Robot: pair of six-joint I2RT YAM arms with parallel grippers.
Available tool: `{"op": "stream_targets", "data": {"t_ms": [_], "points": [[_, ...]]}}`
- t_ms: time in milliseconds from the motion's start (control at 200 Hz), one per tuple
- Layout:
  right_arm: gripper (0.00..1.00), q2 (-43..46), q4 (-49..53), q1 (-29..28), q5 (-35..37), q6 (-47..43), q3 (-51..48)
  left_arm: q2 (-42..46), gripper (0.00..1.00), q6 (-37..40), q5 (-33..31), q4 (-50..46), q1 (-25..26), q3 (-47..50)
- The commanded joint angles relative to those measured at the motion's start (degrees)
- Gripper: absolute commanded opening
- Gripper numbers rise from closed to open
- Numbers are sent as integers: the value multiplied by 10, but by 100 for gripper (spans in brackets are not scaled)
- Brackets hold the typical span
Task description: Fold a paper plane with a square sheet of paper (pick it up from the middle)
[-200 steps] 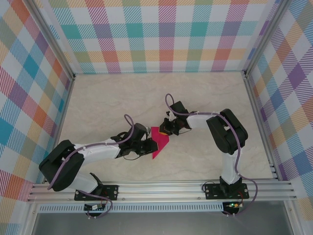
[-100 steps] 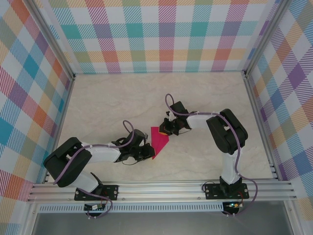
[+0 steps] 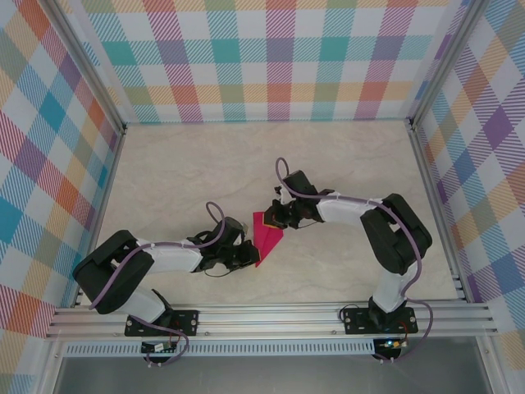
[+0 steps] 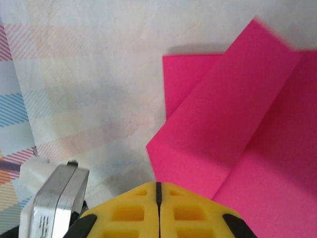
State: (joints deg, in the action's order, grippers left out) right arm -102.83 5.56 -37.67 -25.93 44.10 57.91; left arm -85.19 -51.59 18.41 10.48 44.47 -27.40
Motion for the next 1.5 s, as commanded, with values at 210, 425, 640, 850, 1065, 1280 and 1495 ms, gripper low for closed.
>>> {"op": "stream_targets", "data": {"t_ms": [210,425,640,850,1065,1280,1495], "points": [[5,-7,-23,-50,6,22,-41,-22,11,12,-24,-105,5,22],[5,-34,-32,-70,8,29,-43,-21,11,11,-25,-106,5,23],[4,-59,-2,-71,76,22,-44,-12,10,12,-33,-117,6,25],[5,-52,-12,-69,98,26,-43,-9,10,17,-37,-127,6,28],[5,-52,-60,-39,80,21,-41,-10,10,20,-43,-133,5,30],[5,-66,-99,-4,55,19,-41,-17,10,21,-41,-129,6,32],[6,-81,-89,18,64,8,-27,-25,10,23,-39,-128,6,31]]}}
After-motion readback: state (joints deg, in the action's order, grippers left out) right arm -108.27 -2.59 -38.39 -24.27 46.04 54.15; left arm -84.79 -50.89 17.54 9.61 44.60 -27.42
